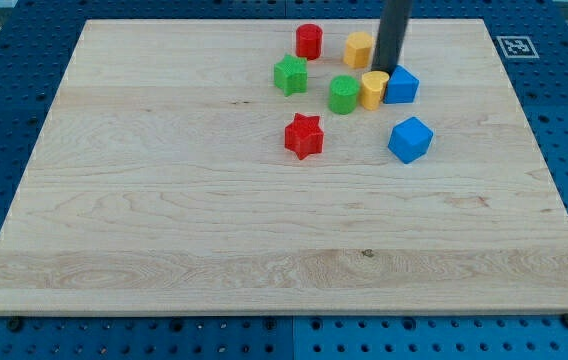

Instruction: Move the blue triangle and blue cube down a bit

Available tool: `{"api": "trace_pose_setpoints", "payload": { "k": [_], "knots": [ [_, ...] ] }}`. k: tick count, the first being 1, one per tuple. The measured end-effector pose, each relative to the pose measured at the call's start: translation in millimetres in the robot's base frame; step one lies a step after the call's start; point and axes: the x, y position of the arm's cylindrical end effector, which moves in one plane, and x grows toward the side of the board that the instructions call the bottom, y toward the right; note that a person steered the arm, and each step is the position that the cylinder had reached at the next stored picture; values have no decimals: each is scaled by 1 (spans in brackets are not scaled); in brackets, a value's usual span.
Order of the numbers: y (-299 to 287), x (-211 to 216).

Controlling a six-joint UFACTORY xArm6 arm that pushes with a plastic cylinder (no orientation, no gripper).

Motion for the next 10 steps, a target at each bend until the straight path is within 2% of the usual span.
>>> {"api": "trace_pose_setpoints", "payload": {
  "k": [2,3,5,6,8,9,10],
  "knots": [
    [60,77],
    [61,90],
    [46,39],
    [26,40],
    [24,105],
    [10,105],
    [-18,85]
  ]
}}
